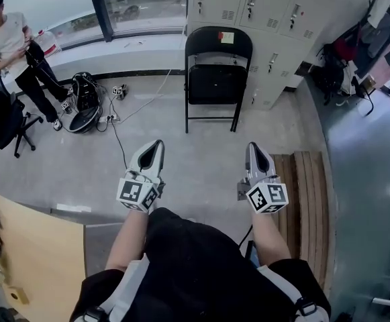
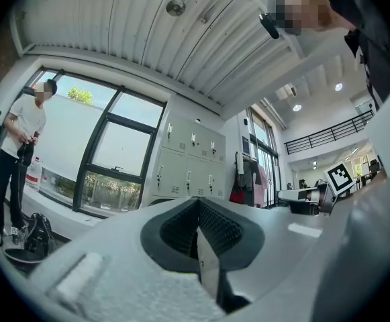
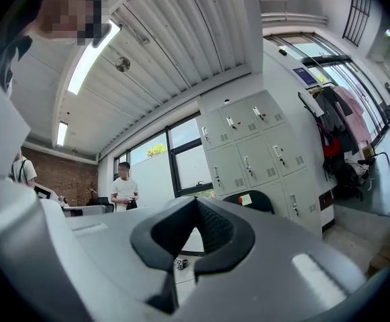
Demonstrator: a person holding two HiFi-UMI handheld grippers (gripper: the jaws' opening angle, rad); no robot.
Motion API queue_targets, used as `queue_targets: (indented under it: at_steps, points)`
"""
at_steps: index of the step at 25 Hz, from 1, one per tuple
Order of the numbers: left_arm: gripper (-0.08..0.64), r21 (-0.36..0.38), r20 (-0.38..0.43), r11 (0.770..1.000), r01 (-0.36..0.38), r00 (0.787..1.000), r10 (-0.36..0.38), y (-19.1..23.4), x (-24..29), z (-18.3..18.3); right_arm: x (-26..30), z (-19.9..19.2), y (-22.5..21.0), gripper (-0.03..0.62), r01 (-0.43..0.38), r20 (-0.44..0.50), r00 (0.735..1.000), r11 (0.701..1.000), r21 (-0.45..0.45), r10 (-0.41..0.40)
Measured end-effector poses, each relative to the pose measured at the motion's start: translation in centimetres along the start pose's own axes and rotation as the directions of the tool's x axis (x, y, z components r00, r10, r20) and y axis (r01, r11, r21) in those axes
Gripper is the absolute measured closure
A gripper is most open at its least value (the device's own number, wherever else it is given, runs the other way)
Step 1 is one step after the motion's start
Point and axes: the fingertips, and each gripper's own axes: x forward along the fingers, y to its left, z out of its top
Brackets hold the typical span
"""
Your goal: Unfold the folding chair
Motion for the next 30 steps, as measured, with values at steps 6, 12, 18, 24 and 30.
queue_targets:
  at_steps: [6,12,18,24,30]
  points:
    - [0.557,0.004,-0.03,1.0,0.012,0.999,-0.012,0.1,3.4,-1.1,2.3,-0.4,-2.6,0.589,0.015,-0.008,1.0,1.0,0.025,-0.014]
    - [0.557,0.0,-0.041,0.999,0.038,0.998,-0.037,2.0,7.3,-2.0,5.7,-1.5,-4.0,0.589,0.025,-0.026,0.999,0.999,0.036,-0.024]
    - [0.557,-0.011,-0.039,0.998,0.062,0.997,-0.063,5.7,13.3,-2.6,11.1,-0.9,-6.2,0.589,0.061,-0.015,0.998,0.998,0.028,-0.061]
    - [0.557,-0.014,-0.063,0.993,0.121,0.991,-0.121,10.0,20.6,-2.5,17.7,-0.5,-8.2,0.588,0.111,-0.009,0.994,0.992,0.055,-0.11]
    - [0.557,-0.016,-0.078,0.987,0.161,0.984,-0.162,13.6,26.7,-3.2,23.8,-1.5,-10.4,0.588,0.15,-0.029,0.989,0.986,0.069,-0.148]
